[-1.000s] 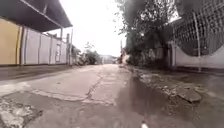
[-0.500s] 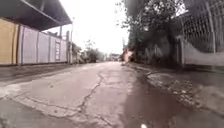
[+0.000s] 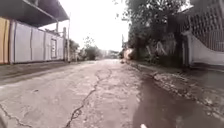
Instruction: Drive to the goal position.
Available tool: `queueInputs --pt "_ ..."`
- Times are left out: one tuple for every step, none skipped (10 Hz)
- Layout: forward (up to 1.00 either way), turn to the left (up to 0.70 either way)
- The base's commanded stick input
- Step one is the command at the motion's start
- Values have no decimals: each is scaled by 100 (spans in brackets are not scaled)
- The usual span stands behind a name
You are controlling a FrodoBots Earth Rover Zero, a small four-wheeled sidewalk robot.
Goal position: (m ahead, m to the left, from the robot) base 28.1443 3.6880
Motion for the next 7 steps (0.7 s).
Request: queueInputs --pt "100 0" --pt "100 -24" --pt "100 -23" --pt "100 -2" --pt "100 0" --pt "100 0" --pt "100 0"
